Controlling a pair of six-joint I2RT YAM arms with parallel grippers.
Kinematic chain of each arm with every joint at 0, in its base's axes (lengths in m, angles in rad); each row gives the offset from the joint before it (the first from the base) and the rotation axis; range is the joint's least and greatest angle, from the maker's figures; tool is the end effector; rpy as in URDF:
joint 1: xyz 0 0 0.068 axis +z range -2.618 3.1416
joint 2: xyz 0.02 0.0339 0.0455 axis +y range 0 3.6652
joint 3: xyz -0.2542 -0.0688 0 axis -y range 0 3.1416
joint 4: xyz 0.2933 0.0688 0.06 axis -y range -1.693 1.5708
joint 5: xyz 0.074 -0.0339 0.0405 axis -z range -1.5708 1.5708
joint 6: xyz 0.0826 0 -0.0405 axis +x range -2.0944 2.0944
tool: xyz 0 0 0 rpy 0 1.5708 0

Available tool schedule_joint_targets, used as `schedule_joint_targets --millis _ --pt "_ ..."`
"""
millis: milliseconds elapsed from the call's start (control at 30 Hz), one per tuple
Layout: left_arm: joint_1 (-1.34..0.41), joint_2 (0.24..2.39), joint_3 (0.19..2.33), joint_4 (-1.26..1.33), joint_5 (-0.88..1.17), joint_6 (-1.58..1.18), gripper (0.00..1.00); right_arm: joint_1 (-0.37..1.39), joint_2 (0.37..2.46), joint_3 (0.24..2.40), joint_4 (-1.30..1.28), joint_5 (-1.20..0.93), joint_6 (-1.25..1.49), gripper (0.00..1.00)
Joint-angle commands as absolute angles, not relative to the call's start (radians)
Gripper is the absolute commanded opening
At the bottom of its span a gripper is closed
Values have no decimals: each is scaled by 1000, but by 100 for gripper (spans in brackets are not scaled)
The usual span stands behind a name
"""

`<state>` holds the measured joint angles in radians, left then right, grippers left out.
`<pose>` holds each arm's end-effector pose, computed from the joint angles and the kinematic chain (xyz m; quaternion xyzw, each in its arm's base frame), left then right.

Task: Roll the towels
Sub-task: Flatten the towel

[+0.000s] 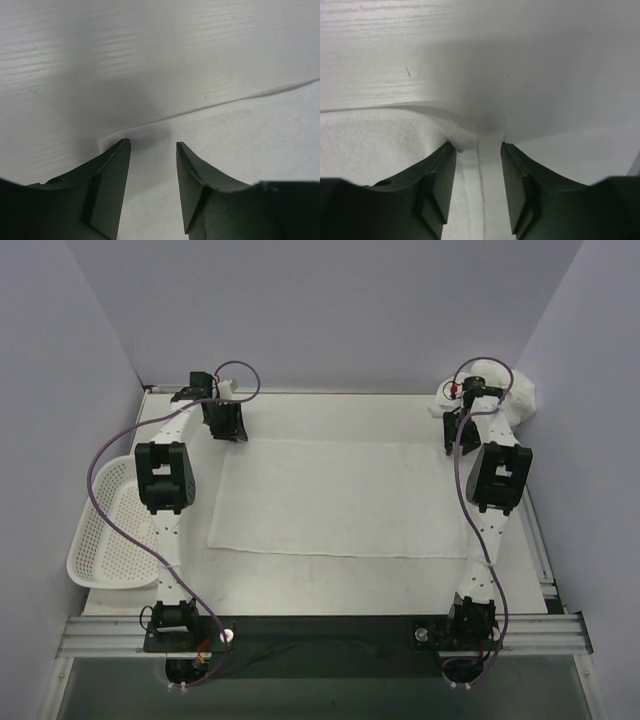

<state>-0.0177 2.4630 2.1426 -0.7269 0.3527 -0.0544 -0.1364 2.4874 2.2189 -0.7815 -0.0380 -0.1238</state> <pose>0.5903 -0.0390 0.1064 0.0279 0.9516 -0.1785 0.2485 0.5932 -0.0782 0.1124 0.0012 0.9661 -0.0152 0.2576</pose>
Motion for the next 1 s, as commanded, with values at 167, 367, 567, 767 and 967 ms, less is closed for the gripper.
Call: schedule_joint_targets --millis 167,367,567,767,967 --pt "-9 2029 1907 -739 517 92 61 -126 2059 2005 -842 -155 -253 58" --pt "-5 1740 1594 -885 454 325 59 -126 1833 1683 -991 -228 -380 46" --pt "-17 1507 1215 -900 308 405 30 -120 1675 1349 -1023 -252 -390 27" --pt "-25 1422 1054 -881 243 434 24 -117 1664 1226 -980 -250 -350 19" --pt "-26 1422 970 -833 216 451 22 -109 1710 1146 -924 -184 -325 13"
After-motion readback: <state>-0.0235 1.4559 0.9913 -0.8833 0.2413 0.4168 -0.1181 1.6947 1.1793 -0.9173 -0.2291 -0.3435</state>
